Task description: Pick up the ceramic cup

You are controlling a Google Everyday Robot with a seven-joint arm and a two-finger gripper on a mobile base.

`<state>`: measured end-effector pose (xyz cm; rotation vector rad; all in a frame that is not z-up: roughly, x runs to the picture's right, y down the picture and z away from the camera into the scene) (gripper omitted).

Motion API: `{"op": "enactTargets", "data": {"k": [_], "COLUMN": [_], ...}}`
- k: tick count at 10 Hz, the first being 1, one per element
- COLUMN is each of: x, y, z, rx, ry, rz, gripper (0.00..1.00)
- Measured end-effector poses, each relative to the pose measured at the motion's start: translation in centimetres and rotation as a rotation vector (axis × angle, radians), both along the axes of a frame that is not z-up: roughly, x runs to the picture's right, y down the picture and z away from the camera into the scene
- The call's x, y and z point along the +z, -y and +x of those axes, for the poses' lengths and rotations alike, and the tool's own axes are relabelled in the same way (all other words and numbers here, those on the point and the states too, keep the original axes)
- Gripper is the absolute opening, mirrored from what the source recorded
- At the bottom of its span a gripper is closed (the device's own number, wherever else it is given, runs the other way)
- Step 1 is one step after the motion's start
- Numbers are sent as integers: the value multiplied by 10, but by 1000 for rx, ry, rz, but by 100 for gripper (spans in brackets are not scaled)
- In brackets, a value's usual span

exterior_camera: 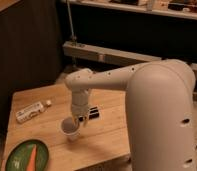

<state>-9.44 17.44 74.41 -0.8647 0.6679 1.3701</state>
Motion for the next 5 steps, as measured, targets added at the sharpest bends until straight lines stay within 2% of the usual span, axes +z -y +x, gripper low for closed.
{"op": "enactTargets", "data": {"k": [2,3,5], "x": [-1,-9,-28], "y": [3,9,25], "z": [3,3,2], "rx": [1,3,2], "ry": [4,18,44], "rz": [0,19,69], "gripper": [4,0,0]}}
